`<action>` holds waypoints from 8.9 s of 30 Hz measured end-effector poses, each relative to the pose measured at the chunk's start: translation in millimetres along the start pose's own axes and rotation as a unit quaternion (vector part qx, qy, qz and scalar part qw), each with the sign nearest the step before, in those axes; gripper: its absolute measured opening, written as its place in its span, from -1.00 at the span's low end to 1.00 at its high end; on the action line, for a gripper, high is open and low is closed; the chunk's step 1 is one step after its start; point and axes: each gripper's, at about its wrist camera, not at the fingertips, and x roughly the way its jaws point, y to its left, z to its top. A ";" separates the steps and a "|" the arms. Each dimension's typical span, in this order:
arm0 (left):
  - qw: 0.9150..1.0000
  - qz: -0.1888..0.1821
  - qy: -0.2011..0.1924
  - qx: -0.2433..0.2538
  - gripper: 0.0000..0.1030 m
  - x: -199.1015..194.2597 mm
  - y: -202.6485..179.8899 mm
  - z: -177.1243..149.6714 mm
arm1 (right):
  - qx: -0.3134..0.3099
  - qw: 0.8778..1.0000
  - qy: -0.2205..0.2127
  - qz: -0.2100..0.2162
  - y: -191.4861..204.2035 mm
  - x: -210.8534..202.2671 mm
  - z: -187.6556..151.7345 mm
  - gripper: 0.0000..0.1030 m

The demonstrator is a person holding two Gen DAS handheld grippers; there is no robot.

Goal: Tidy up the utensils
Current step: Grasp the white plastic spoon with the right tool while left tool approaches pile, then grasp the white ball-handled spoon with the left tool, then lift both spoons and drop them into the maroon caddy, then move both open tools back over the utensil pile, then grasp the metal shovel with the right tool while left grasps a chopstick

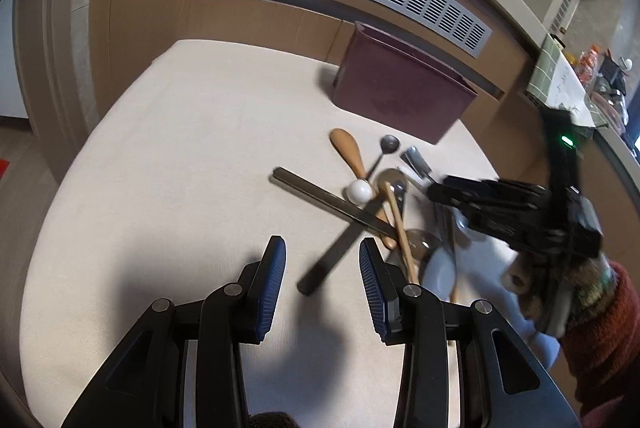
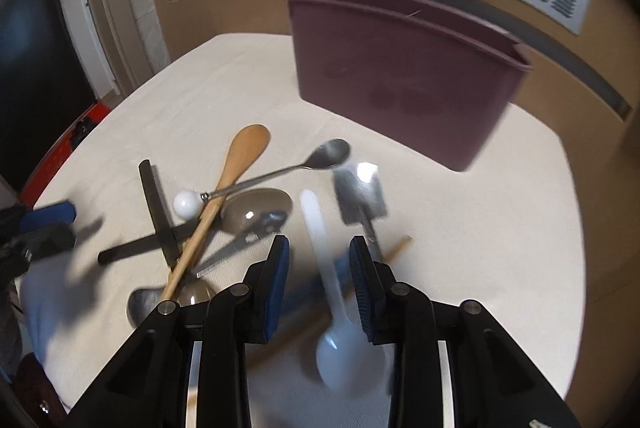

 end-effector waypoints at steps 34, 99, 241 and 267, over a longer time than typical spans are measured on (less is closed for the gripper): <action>0.987 0.048 0.039 0.148 -0.23 95.5 -39.8 39.9 | 0.117 0.989 -0.088 0.003 -27.2 -64.5 -61.3 -0.83; 0.971 0.075 -0.187 0.126 -0.57 -38.0 -106.2 209.3 | 0.112 0.925 -0.354 -0.084 -74.4 -203.1 128.7 -0.84; 0.997 0.061 -0.036 -0.039 -0.11 10.2 -19.4 4.7 | 0.153 0.985 -0.043 -0.066 -38.0 -52.7 -31.9 -0.56; 0.999 0.014 0.014 0.049 -0.11 36.8 -19.9 39.9 | -0.039 0.999 -0.018 -0.001 -22.1 10.6 2.4 -0.54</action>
